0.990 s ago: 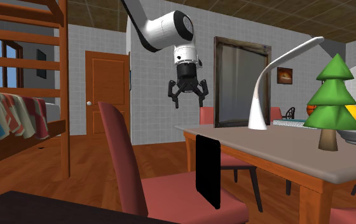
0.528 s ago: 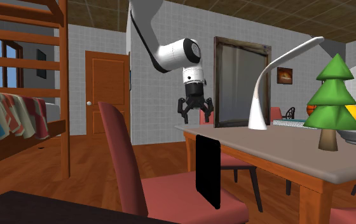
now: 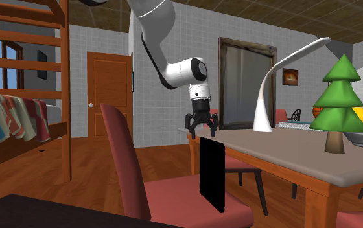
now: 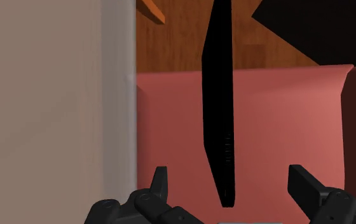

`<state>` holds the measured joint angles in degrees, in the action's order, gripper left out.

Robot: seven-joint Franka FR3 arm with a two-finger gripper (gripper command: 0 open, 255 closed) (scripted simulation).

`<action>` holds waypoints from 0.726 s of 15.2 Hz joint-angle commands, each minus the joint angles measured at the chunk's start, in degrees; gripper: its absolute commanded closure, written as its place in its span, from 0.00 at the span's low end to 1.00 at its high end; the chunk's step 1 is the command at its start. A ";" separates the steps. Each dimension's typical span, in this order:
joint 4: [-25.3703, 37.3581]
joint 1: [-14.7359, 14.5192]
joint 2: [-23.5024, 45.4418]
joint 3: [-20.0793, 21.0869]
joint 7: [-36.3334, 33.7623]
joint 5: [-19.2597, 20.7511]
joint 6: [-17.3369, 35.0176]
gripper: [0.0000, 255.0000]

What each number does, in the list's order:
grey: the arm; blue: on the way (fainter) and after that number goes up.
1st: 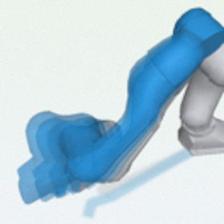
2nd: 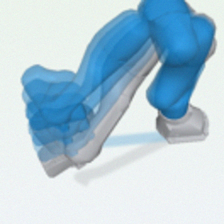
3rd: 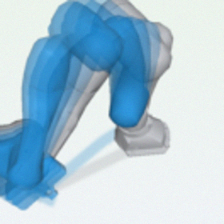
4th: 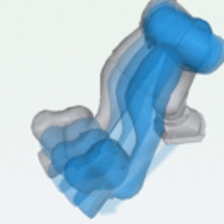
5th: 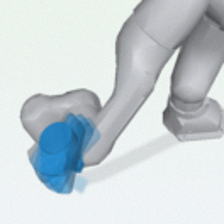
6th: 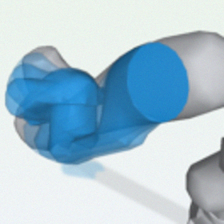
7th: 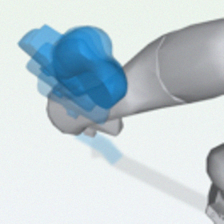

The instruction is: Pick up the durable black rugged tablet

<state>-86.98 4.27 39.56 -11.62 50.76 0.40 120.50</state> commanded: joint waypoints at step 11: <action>-0.20 0.05 1.48 0.17 -0.15 -0.15 1.68 1.00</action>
<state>-87.17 4.32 41.02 -11.45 50.61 0.24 122.17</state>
